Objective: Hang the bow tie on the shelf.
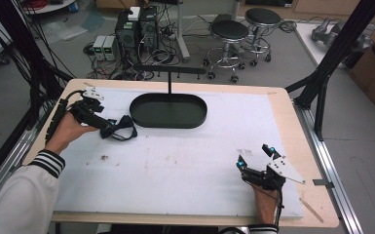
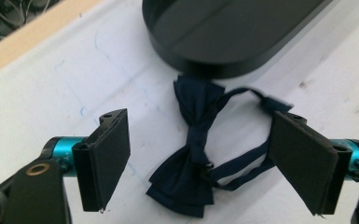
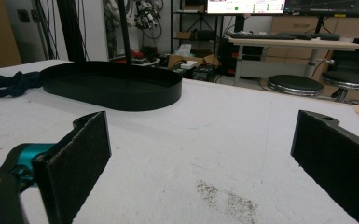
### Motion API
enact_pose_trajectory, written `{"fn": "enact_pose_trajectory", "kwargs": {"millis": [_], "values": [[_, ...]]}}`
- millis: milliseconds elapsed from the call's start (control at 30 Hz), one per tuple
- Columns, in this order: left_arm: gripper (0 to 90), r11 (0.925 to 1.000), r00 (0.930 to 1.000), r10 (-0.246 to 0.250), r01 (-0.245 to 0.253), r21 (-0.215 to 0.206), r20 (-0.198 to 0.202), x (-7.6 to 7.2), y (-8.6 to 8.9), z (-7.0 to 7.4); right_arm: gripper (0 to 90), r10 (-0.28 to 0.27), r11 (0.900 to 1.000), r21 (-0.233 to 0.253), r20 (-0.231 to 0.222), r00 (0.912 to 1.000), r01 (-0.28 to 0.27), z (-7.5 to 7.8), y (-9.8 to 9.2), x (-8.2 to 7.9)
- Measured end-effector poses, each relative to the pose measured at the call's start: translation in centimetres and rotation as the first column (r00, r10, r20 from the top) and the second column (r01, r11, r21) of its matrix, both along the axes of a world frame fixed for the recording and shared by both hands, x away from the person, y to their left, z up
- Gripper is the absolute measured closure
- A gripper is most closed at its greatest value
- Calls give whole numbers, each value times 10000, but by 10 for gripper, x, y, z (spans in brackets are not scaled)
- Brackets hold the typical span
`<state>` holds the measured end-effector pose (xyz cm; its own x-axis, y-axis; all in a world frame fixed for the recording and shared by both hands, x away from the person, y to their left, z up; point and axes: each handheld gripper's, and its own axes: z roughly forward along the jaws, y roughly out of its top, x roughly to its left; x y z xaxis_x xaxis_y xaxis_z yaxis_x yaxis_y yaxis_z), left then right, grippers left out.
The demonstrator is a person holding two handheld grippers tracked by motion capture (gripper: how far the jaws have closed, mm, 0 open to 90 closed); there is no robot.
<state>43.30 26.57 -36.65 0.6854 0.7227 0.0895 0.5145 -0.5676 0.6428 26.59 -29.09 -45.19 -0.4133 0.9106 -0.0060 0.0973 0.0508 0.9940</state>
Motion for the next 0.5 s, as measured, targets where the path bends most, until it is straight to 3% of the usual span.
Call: {"fn": "enact_pose_trajectory", "kwargs": {"millis": [133,300,500], "values": [[217,9999,9996,-109,112,123,-272,4,-3,-7,37,-47,10000,29,7,10000,47,0,0,0],[227,9979,9984,44,-8,650,-555,11,-6,-17,37,-67,10000,47,-14,10000,67,0,0,0],[238,9975,9974,-107,156,690,-714,16,-9,-25,37,-68,10000,37,-22,10000,68,0,0,0]]}}
